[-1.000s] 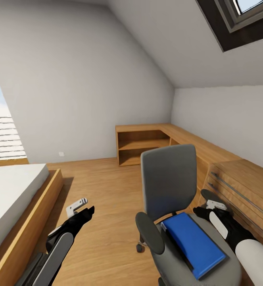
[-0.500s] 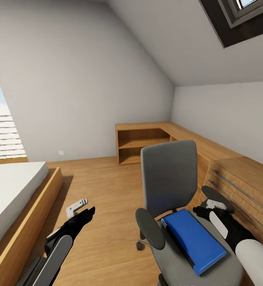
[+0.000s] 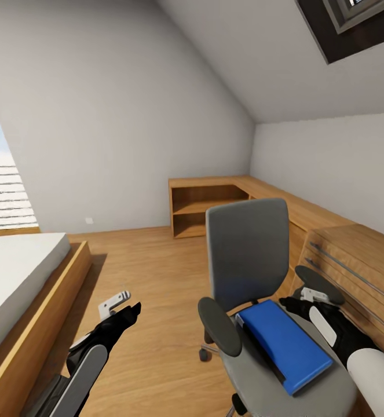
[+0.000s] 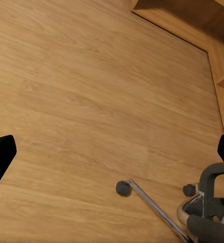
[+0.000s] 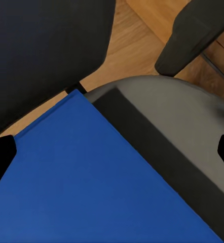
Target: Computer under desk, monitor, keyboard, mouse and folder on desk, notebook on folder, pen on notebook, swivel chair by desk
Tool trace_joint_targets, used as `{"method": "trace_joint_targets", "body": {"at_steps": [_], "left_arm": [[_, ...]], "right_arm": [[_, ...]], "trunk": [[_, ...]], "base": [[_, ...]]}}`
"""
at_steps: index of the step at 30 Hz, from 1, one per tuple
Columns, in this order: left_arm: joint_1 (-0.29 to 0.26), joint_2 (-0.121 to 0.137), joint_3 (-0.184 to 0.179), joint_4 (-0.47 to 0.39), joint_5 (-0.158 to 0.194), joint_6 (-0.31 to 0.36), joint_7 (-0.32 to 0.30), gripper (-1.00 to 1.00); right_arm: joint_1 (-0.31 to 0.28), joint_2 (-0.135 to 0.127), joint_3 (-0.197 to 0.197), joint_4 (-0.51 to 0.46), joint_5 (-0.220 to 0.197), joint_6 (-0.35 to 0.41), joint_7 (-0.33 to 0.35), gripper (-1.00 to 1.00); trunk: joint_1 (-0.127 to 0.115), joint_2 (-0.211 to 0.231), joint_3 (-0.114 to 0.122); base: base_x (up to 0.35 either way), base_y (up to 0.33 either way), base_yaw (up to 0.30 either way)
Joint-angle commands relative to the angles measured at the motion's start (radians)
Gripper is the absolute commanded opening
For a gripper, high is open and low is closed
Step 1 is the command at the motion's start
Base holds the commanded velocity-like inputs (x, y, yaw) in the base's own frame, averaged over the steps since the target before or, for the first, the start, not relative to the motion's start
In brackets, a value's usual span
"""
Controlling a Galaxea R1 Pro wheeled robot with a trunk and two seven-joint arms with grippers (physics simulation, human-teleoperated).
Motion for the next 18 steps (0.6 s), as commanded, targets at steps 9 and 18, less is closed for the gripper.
{"method": "trace_joint_targets", "body": {"at_steps": [9,18], "left_arm": [[-0.001,0.001,-0.006,-0.001,0.007,0.001,0.008,1.00],[-0.001,0.001,-0.009,0.000,0.007,0.001,0.008,1.00]], "right_arm": [[-0.001,-0.018,-0.014,-0.002,-0.008,0.004,0.033,1.00],[-0.001,-0.019,-0.016,-0.001,-0.007,0.004,0.035,1.00]], "trunk": [[0.035,-0.064,-0.029],[0.069,-0.127,-0.058]], "base": [[0.000,0.000,0.000],[0.000,0.000,0.000]]}}
